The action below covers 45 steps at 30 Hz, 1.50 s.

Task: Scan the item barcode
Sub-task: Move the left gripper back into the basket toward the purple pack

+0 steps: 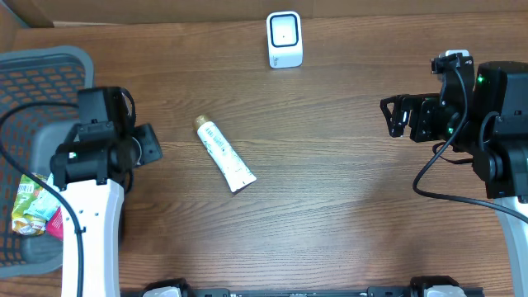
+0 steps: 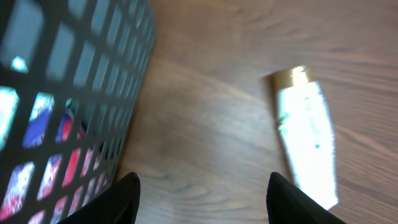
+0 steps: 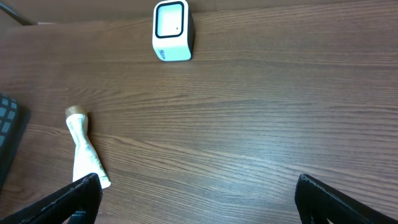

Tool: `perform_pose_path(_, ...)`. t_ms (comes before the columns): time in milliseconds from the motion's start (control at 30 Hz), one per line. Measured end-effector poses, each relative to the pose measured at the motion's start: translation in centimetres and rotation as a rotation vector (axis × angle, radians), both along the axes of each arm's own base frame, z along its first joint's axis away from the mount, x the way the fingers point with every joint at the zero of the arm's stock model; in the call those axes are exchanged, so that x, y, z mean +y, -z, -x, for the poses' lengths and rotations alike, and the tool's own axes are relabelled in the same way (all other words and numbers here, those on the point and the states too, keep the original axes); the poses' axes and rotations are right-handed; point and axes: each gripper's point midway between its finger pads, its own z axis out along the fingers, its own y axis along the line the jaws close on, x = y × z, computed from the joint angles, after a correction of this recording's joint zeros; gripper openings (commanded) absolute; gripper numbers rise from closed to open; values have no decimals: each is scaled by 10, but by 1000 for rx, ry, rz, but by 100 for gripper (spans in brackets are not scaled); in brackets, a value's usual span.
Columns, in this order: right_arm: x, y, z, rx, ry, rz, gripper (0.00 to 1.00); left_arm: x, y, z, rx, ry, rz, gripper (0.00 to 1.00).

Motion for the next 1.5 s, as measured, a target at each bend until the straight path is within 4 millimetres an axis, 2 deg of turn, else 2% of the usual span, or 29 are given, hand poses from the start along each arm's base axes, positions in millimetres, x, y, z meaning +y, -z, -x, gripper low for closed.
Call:
perform_pose_path(233, 0, 0, 0, 0, 1, -1, 100, -5, -61, -10, -121, 52, -8, 58)
perform_pose_path(533, 0, 0, 0, 0, 0, 0, 100, -4, -101, -7, -191, 49, -22, 61)
perform_pose_path(700, 0, 0, 0, 0, 1, 0, 100, 14, -132, 2, -251, -35, -40, 66)
perform_pose_path(833, 0, 0, 0, 0, 0, 0, 100, 41, -152, 16, -299, -174, -44, 69)
perform_pose_path(967, 0, 0, 0, 0, 0, -1, 100, 76, -147, 43, -269, -369, -24, 69)
perform_pose_path(1133, 0, 0, 0, 0, 0, -1, 100, 118, -131, 85, -208, -649, 19, 79)
perform_pose_path(1233, 0, 0, 0, 0, 0, 0, 100, 140, -118, 108, -162, -815, 54, 79)
perform_pose_path(1333, 0, 0, 0, 1, 0, 0, 100, 156, -100, 119, -118, -931, 92, 79)
perform_pose_path(1500, 0, 0, 0, 0, 0, 0, 100, 177, -50, 134, -33, -1070, 146, 79)
